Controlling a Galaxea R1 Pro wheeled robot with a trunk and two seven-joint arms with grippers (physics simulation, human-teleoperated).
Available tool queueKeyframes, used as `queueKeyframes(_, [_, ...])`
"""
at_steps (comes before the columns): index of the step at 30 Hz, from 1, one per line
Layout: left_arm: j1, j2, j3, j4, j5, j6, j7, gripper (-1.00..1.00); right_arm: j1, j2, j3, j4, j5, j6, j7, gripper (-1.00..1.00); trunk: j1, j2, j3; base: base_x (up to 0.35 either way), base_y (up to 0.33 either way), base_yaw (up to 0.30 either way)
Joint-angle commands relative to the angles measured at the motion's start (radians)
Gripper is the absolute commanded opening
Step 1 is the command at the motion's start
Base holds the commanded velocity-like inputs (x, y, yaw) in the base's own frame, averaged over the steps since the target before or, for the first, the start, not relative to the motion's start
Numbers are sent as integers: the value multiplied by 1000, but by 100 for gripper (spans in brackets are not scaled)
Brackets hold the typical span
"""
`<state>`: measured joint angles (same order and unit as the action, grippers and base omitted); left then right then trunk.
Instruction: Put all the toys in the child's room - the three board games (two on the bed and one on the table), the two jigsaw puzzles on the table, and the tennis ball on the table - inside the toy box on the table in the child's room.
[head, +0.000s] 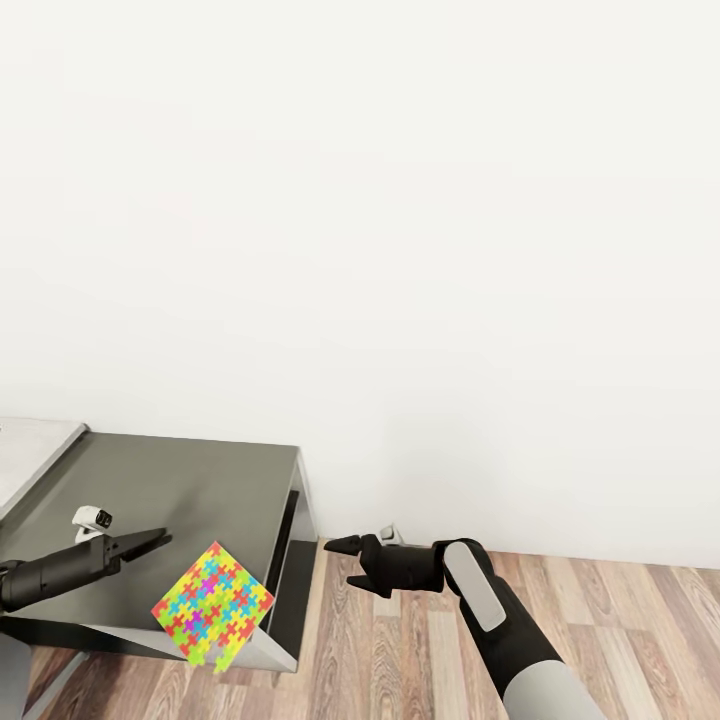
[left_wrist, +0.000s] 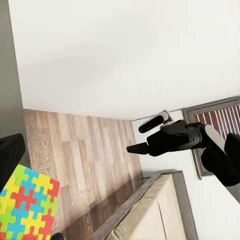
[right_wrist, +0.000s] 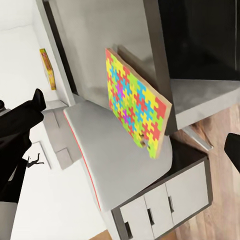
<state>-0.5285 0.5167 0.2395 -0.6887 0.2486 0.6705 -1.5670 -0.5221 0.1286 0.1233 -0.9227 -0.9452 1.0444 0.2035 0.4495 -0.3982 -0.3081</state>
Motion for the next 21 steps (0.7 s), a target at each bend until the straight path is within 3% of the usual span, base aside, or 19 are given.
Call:
queueKeyframes(1, [-1,0,0,0,0,11,-4,100,-1,0,-1,0,11,3,9,100,1,-2,-2,0,45,0])
queueKeyframes(12, [0,0,1,-3,2,9,-4,100,-1,-2,16,0,28,3,10,100,1,-2,-2,0,62,0])
queueKeyframes(21, [9,1,0,-46,4,13,-4,100,-2,-1,22,1,105,2,10,100,1,-2,-2,0,6,0])
